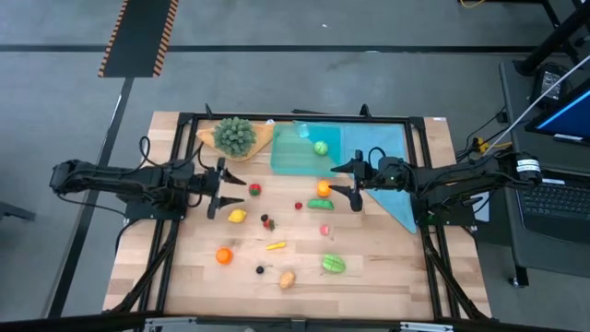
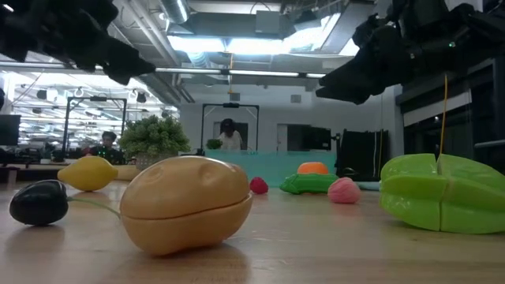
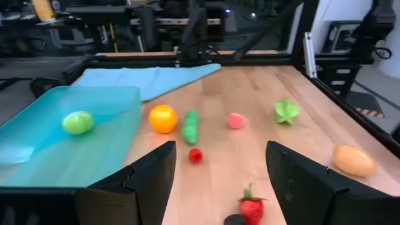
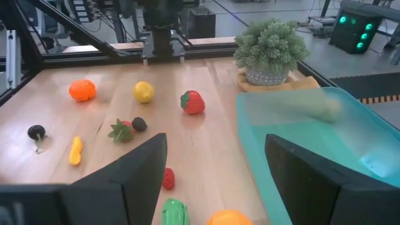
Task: Pick and placing Produce into tupperware
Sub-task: Put the lemon into the blue bin
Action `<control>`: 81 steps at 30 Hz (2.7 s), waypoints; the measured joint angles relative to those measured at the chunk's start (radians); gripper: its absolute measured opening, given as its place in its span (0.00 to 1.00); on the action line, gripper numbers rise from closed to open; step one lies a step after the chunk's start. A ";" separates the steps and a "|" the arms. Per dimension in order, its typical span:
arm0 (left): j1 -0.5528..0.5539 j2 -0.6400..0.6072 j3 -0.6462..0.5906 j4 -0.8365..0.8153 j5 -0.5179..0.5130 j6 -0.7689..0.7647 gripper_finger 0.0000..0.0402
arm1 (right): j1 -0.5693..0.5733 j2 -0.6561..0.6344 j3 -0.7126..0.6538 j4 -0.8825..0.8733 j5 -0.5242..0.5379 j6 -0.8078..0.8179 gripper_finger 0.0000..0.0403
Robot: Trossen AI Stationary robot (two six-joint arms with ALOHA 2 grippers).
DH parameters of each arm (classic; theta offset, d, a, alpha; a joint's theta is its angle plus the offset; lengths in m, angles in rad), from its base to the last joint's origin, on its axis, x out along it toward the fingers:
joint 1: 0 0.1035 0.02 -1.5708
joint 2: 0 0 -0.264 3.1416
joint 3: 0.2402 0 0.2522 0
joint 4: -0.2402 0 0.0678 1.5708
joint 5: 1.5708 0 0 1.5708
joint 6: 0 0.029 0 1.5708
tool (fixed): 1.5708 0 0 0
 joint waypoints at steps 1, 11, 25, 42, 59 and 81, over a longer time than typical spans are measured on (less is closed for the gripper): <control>-0.025 0.000 0.013 -0.018 -0.034 0.000 0.60 | 0.005 0.000 0.000 0.000 0.000 0.000 0.67; -0.315 0.142 0.192 -0.329 -0.422 -0.161 0.60 | 0.067 0.000 0.000 0.000 0.000 0.026 0.67; -0.543 0.565 0.546 -0.808 -0.592 -0.577 0.60 | 0.123 0.000 0.000 0.000 0.000 0.048 0.67; -0.587 0.766 0.649 -0.982 -0.553 -0.768 0.60 | 0.147 0.000 0.000 0.001 0.002 0.072 0.67; -0.586 0.766 0.649 -0.977 -0.552 -0.793 0.60 | 0.146 0.000 0.000 0.001 0.003 0.040 0.67; -0.456 0.766 0.447 -0.756 -0.430 -0.792 0.60 | 0.146 0.000 0.000 0.000 0.003 0.043 0.67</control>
